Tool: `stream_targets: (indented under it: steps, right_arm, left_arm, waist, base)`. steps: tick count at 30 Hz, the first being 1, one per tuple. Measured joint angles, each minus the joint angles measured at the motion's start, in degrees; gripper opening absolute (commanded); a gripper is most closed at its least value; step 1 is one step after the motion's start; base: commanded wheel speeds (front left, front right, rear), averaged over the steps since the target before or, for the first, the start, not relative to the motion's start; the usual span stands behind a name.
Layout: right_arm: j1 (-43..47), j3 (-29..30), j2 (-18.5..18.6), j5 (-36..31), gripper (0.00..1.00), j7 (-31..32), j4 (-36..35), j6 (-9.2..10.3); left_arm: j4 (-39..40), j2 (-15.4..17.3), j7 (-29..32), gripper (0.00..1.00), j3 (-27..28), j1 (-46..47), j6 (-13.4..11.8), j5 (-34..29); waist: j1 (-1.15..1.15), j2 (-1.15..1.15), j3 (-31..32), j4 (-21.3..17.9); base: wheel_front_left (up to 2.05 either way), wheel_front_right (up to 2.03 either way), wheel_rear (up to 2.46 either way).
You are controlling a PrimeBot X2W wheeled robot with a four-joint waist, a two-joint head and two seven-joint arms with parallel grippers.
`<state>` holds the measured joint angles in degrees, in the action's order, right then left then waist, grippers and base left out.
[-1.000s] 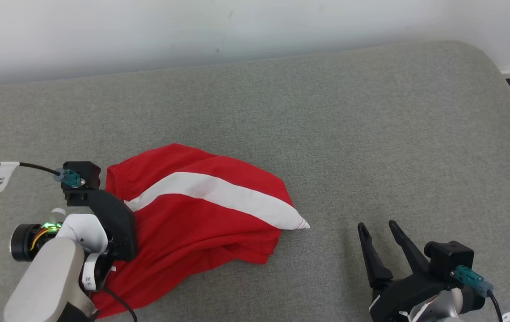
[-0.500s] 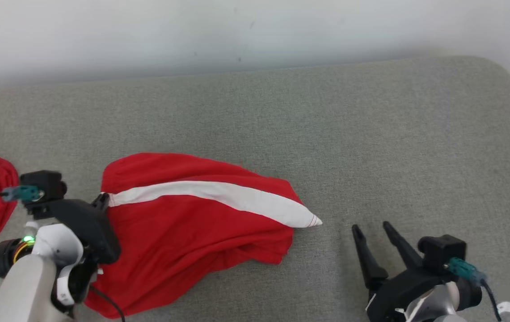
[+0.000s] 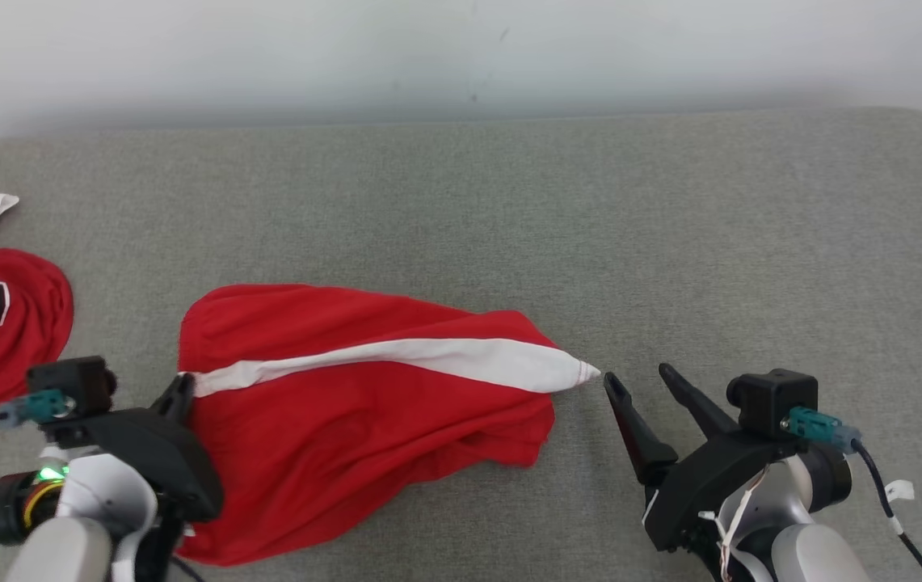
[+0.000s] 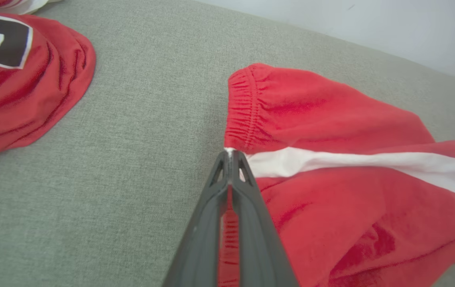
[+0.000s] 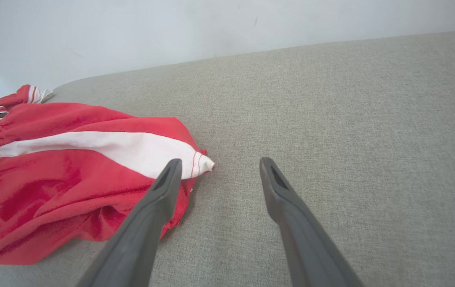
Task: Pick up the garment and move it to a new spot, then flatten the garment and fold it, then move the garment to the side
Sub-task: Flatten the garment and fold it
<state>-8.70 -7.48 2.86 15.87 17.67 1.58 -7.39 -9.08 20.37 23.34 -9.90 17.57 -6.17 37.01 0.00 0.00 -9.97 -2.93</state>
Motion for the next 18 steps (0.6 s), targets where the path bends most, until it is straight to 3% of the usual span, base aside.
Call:
stream_targets:
  steps: [8,18]
  right_arm:
    - [-1.90,2.46,0.00,-1.32,1.00,-0.24,0.56,0.00]
    - [-1.96,2.86,0.01,-0.68,1.00,-0.03,2.47,0.00]
  left_arm:
    - [1.31,-3.34,-9.23,0.00,-4.79,-1.10,-1.97,-7.13]
    - [-1.38,-4.95,-12.34,0.00,-7.00,-0.91,-1.91,-9.04]
  waist:
    - [0.00,0.00,-1.78,2.32]
    - [0.00,0.00,-2.58,4.31]
  base:
    - [0.00,0.00,0.00]
    - [0.00,0.00,0.00]
